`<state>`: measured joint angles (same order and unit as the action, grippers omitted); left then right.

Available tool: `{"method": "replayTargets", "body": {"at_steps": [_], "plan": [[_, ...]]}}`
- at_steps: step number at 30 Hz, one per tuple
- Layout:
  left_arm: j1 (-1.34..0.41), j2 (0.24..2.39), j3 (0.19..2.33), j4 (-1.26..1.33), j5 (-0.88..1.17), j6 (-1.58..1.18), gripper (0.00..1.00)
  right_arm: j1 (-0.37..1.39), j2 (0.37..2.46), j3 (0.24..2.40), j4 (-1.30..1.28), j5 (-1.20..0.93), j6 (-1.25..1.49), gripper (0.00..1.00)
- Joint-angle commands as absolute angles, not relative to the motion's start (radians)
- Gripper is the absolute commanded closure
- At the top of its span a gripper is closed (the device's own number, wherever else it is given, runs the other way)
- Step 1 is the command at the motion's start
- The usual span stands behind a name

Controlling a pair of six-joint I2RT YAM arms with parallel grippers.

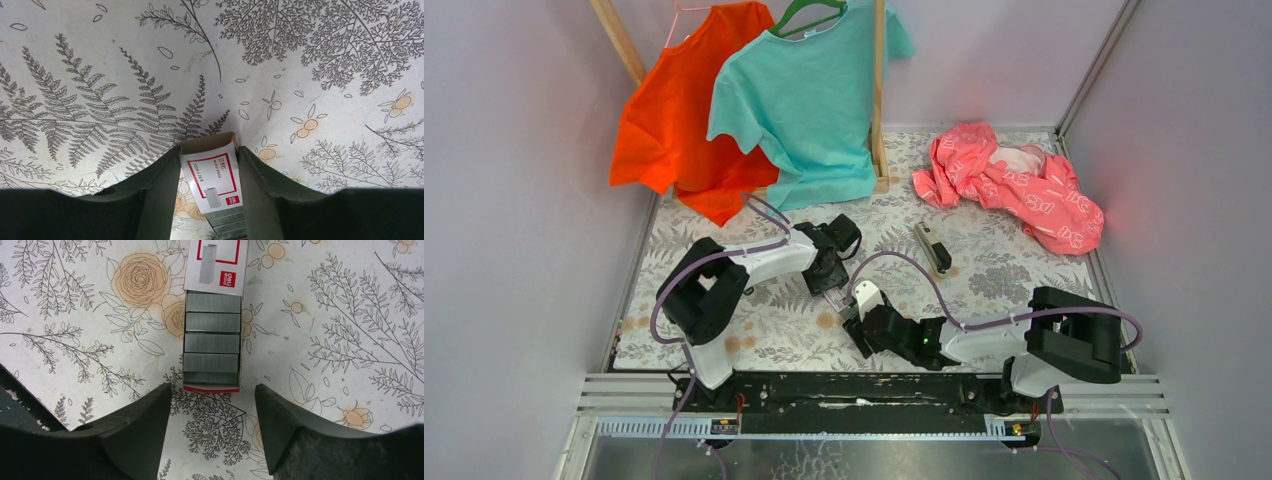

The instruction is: Load the staples into the stapler

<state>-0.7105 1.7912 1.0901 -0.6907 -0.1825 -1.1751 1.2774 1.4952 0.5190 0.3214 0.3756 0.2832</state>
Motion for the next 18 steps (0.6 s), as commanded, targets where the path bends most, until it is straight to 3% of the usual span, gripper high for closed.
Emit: {"method": "replayTargets", "body": {"at_steps": [1, 8, 18], "plan": [[-0.693, 1.900, 1.036, -0.588, -0.215, -1.192, 0.48, 1.287, 1.532, 0.563, 0.301, 0.389, 0.248, 0.28], [-0.692, 1.894, 1.023, -0.577, -0.208, -1.193, 0.48, 1.287, 1.603, 0.619, 0.331, 0.402, 0.191, 0.28], [-0.693, 1.884, 1.019, -0.577, -0.215, -1.198, 0.49, 1.287, 1.580, 0.616, 0.280, 0.398, 0.220, 0.43]]}}
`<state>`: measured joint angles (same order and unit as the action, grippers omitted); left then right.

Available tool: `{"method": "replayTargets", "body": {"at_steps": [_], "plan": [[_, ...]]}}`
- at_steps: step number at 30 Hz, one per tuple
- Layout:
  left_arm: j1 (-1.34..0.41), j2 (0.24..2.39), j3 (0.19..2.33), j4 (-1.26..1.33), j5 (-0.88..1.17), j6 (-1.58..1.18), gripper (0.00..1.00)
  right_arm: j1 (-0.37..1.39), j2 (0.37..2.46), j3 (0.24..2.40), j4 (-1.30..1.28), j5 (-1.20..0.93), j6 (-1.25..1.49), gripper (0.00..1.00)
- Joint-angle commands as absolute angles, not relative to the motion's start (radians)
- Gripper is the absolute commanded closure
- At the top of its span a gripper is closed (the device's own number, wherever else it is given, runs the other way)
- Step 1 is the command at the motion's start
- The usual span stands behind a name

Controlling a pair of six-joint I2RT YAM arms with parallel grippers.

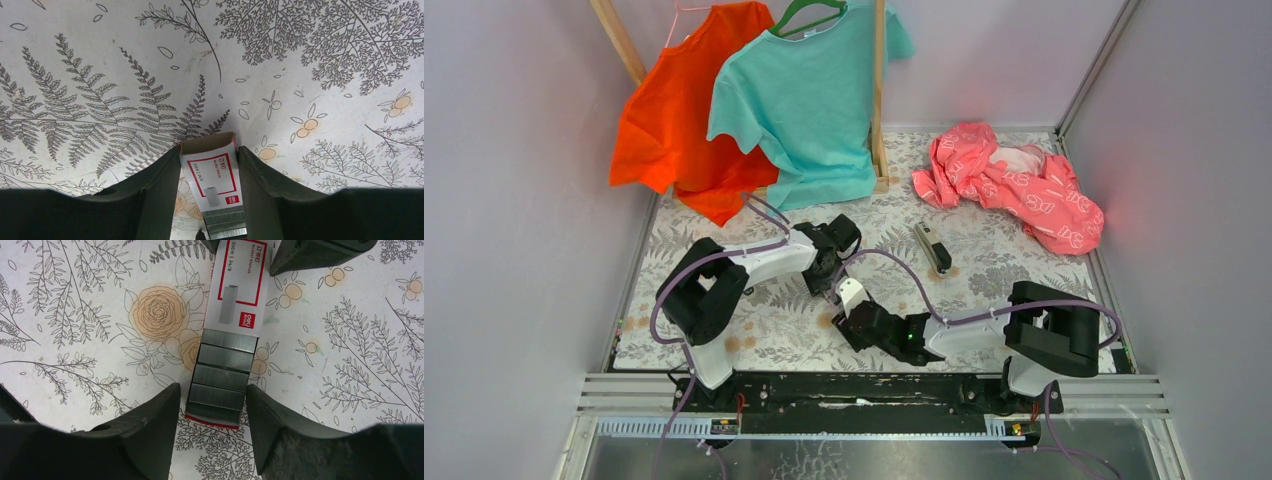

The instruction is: Load the staples into the stapler

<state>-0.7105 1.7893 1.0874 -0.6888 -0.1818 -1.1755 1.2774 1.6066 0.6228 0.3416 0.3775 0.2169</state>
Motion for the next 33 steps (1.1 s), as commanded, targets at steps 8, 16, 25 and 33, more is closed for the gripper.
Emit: {"method": "replayTargets", "body": {"at_steps": [8, 16, 25, 33], "plan": [[-0.692, 1.891, 1.027, -0.577, -0.218, -1.200, 0.49, 1.287, 1.521, 0.582, 0.220, 0.405, 0.260, 0.45], [-0.689, 1.889, 1.035, -0.578, -0.223, -1.197, 0.49, 1.287, 1.502, 0.565, 0.201, 0.422, 0.274, 0.52], [-0.675, 1.881, 1.050, -0.586, -0.242, -1.182, 0.47, 1.287, 1.474, 0.549, 0.167, 0.498, 0.282, 0.44], [-0.673, 1.867, 1.057, -0.586, -0.255, -1.169, 0.40, 1.287, 1.474, 0.548, 0.153, 0.557, 0.279, 0.36]]}}
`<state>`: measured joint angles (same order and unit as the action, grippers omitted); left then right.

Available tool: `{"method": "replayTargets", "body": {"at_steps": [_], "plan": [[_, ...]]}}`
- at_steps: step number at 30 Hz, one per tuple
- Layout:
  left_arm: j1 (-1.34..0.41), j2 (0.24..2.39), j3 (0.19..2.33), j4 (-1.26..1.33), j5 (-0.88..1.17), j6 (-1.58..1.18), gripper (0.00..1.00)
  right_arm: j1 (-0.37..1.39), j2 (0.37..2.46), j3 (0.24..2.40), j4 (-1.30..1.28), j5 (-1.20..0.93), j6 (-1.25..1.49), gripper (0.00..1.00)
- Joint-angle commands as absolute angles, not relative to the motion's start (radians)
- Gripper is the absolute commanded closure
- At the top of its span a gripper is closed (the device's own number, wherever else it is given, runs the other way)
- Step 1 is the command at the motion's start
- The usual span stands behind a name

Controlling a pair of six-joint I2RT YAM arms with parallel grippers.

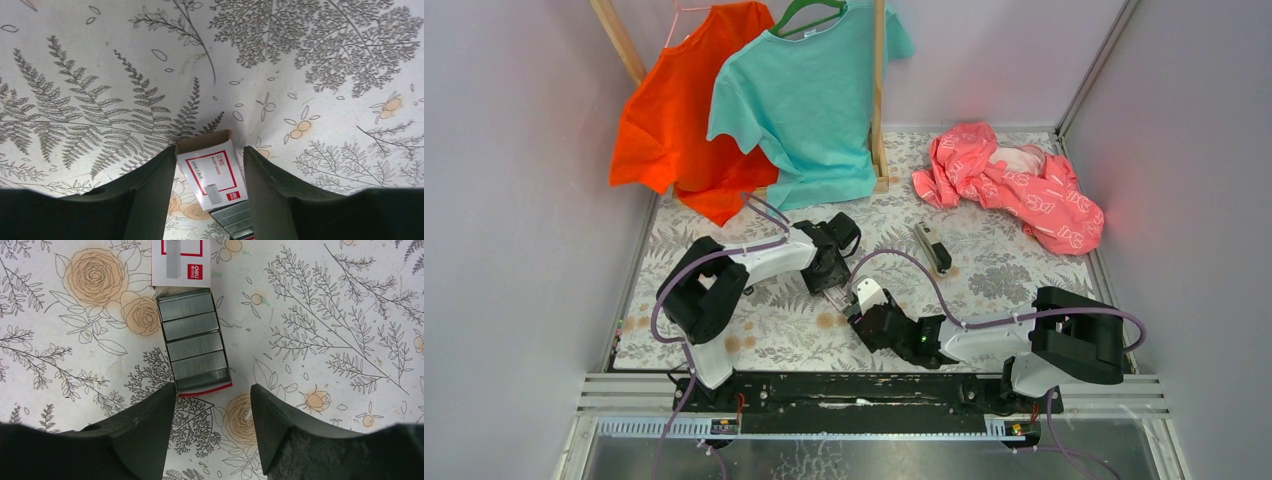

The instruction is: Load the staples into the stapler

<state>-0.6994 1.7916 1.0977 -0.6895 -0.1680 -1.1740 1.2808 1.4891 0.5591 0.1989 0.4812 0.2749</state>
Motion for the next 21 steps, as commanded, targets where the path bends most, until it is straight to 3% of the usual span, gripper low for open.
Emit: {"method": "replayTargets", "body": {"at_steps": [1, 10, 21], "plan": [[-0.672, 1.861, 1.057, -0.586, -0.259, -1.167, 0.38, 1.287, 1.473, 0.548, 0.149, 0.565, 0.278, 0.35], [-0.659, 1.799, 1.081, -0.601, -0.288, -1.128, 0.28, 1.279, 1.449, 0.525, 0.143, 0.651, 0.271, 0.26], [-0.635, 1.636, 1.054, -0.614, -0.319, -1.064, 0.13, 1.136, 1.461, 0.546, 0.168, 0.600, 0.271, 0.25]]}}
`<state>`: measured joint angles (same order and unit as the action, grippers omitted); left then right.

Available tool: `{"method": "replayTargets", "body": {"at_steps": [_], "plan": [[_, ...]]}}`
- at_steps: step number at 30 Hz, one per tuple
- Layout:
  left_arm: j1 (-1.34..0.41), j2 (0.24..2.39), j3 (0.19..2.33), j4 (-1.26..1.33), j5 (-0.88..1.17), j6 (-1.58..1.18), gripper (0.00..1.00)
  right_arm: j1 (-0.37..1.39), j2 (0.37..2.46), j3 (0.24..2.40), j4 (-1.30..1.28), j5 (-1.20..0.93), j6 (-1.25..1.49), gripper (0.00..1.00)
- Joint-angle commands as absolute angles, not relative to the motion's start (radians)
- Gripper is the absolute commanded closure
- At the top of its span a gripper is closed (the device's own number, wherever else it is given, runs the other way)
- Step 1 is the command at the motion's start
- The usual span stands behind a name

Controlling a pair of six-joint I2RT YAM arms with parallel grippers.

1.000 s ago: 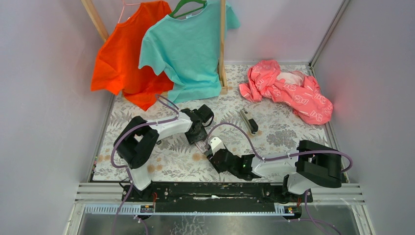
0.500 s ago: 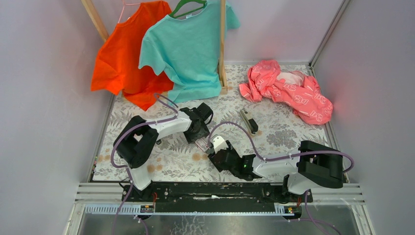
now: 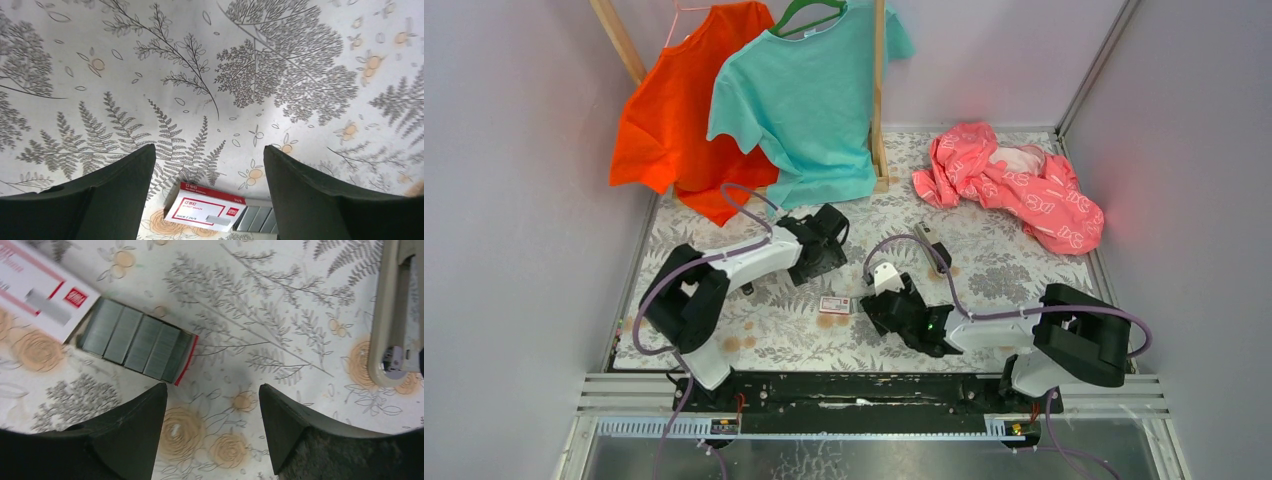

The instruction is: Load the staples into the stapler

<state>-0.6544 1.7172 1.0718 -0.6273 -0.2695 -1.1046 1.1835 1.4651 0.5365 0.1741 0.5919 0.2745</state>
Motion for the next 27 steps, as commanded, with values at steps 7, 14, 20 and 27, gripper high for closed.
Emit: {"method": "replayTargets", "body": {"at_steps": [7, 14, 20, 27], "plan": [[-0.618, 1.480, 1.028, -0.691, -0.351, -1.028, 0.08, 1.128, 1.420, 0.565, 0.165, 0.586, 0.235, 0.23], [-0.570, 1.272, 0.930, -0.822, -0.392, -1.028, 0.00, 1.128, 1.301, 0.513, 0.167, 0.576, 0.216, 0.15], [-0.468, 1.120, 0.867, -0.931, -0.408, -1.036, 0.00, 1.129, 1.231, 0.493, 0.210, 0.578, 0.162, 0.07], [-0.305, 1.180, 0.849, -0.923, -0.372, -0.956, 0.00, 1.129, 1.239, 0.484, 0.298, 0.585, 0.098, 0.02]]}}
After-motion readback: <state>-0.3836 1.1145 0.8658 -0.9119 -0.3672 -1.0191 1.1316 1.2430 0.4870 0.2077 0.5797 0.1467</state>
